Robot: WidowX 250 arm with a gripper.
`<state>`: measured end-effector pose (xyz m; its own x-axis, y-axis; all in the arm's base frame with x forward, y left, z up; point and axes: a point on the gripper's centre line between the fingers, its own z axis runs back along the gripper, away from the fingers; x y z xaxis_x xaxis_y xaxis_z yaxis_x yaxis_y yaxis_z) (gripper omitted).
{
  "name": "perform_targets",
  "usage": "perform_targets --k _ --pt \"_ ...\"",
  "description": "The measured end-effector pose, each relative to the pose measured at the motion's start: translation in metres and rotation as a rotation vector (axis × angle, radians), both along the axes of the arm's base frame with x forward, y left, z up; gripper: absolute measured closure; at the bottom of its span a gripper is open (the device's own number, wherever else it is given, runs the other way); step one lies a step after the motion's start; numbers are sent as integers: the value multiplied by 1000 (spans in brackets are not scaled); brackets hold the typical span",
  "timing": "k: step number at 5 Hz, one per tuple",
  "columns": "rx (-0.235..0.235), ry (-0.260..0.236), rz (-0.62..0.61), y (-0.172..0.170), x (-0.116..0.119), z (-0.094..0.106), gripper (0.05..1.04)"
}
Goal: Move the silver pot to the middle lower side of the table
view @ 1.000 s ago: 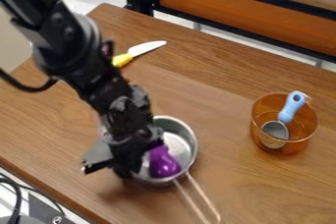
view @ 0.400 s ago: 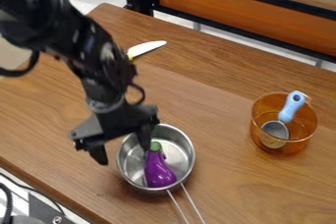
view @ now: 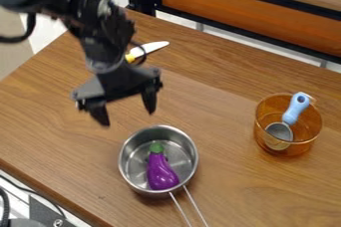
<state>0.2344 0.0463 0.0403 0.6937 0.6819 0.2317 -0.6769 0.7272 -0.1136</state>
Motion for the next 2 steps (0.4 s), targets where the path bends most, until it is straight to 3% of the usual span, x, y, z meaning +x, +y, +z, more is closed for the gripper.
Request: perform_targets --k 1,2 --pt "29 18 -66 5 31 4 88" --pt "27 7 -208 -1 56 4 88"
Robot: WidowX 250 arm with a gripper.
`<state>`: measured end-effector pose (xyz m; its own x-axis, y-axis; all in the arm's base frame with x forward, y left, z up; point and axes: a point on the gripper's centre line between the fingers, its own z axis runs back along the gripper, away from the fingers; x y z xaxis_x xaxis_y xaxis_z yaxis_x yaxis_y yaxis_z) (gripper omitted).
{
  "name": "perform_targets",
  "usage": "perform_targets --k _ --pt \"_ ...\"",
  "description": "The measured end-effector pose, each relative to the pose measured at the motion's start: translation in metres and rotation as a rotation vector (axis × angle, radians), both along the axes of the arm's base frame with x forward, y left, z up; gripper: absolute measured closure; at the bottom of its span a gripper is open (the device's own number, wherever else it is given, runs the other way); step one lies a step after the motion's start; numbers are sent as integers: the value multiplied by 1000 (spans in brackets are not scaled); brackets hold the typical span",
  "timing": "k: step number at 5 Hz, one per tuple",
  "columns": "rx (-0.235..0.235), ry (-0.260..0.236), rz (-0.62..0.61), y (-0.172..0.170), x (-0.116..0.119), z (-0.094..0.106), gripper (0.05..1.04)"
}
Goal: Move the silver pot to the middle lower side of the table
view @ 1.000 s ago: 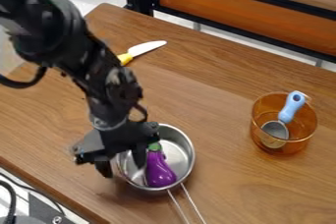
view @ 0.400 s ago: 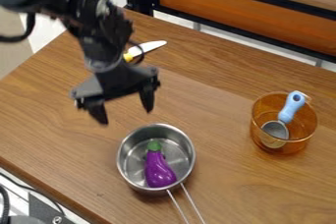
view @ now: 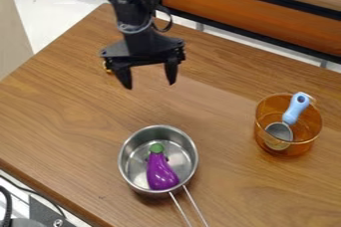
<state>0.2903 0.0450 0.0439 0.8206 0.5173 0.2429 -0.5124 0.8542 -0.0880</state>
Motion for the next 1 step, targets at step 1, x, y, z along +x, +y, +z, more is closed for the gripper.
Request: perform_targets --k 1 --pt "17 -8 -152 -21 23 -7 88"
